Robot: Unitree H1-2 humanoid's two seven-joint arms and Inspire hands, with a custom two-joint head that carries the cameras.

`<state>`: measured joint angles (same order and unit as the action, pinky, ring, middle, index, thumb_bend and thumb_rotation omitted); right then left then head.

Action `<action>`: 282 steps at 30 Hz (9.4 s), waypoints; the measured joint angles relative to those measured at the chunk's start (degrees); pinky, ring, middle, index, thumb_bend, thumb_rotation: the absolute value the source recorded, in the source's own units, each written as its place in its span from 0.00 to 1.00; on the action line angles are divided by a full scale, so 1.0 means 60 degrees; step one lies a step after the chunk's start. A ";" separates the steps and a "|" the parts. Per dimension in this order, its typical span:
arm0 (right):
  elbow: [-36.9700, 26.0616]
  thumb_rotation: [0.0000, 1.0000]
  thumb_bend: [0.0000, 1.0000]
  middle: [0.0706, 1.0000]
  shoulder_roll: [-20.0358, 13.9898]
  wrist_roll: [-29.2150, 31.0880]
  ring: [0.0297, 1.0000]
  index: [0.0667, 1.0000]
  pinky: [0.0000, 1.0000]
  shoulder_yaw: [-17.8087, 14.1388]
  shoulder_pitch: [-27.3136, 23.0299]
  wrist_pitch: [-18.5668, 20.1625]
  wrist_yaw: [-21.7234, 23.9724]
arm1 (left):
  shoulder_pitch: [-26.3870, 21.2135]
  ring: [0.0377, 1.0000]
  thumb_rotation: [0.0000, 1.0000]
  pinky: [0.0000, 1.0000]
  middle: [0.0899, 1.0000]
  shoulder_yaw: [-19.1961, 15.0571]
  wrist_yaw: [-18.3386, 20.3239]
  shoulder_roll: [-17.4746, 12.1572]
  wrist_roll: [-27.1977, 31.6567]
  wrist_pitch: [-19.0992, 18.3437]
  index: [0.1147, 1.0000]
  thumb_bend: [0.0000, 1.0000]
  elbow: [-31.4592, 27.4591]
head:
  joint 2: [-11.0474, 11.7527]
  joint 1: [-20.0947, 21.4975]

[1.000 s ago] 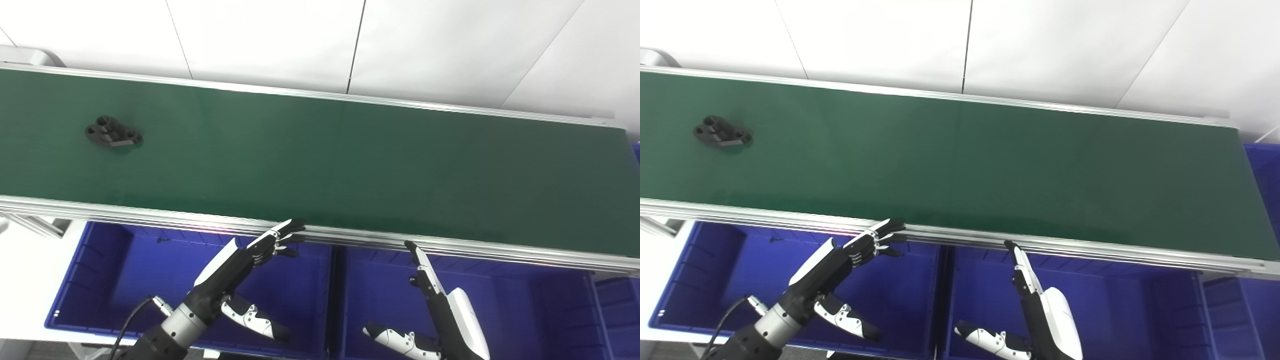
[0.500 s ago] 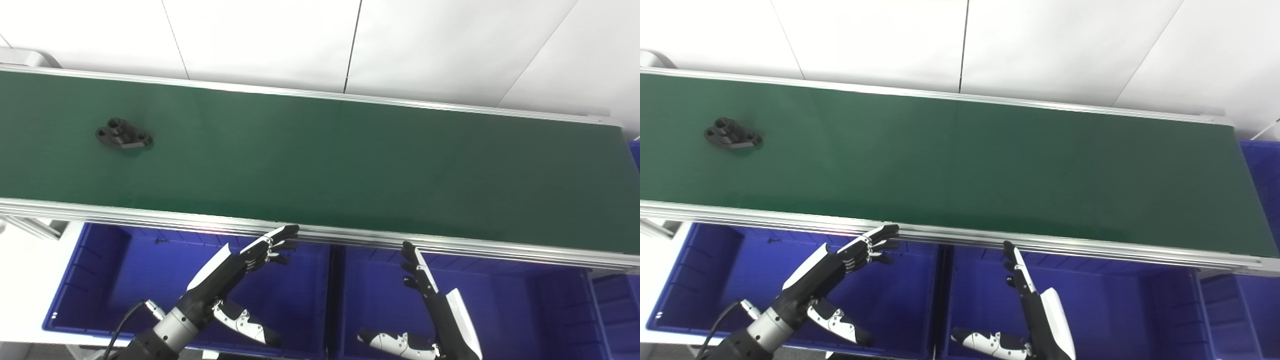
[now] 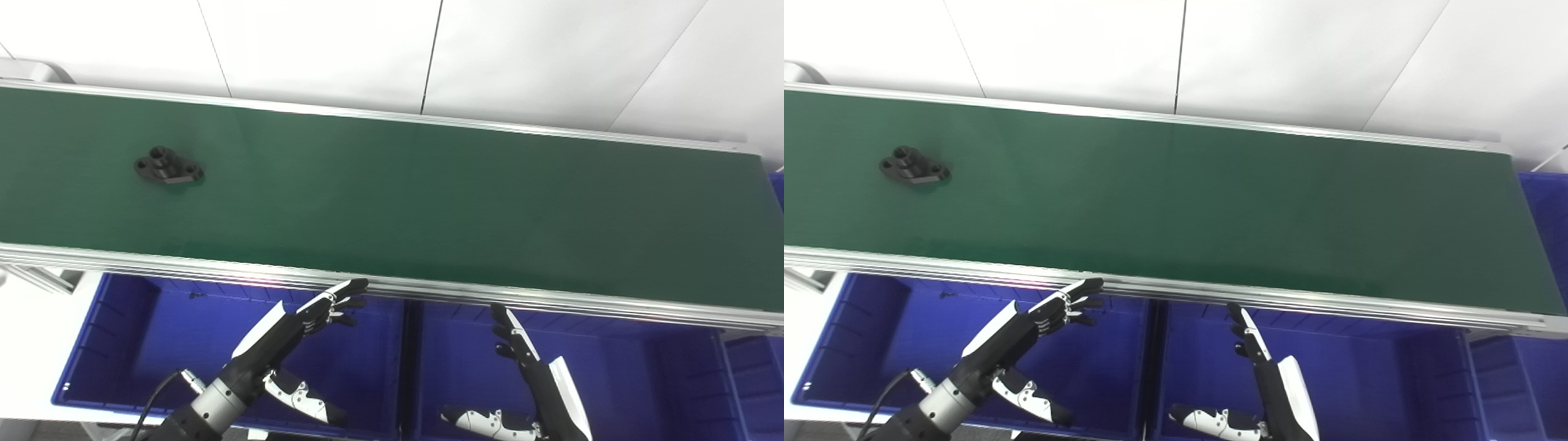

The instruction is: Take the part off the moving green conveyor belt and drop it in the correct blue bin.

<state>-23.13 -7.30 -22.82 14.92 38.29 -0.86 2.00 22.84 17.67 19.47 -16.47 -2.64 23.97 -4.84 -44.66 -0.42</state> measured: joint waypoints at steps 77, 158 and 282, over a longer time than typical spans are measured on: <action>-0.0048 0.34 0.81 0.74 -0.0216 -0.0644 0.69 0.83 0.59 -0.1376 -0.5796 -0.0614 0.0255 | -0.1319 0.79 0.26 0.68 0.84 0.1490 -0.1983 0.0482 -0.0821 0.0132 0.79 0.93 0.2470 | 0.2756 -0.0736; 0.4608 0.36 0.84 0.78 0.0428 -0.4415 0.74 0.83 0.65 0.2182 -1.0325 0.2475 0.2588 | -0.0160 0.88 0.37 0.84 0.90 0.0525 -0.0462 0.0142 -0.0292 0.0147 0.89 0.93 0.0620 | 0.0368 0.1316; -0.0542 0.00 0.52 0.36 -0.2230 -0.4277 0.30 0.49 0.24 0.0925 -0.4789 0.1304 0.1371 | 0.0190 0.82 0.34 0.75 0.88 0.0100 -0.0448 0.0427 -0.0171 -0.0459 0.89 0.91 -0.0532 | -0.1052 0.1535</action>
<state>-26.38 -20.68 -48.49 20.47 9.55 6.96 10.23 23.98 18.27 16.79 -13.91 -3.67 21.22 -8.03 -50.97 8.79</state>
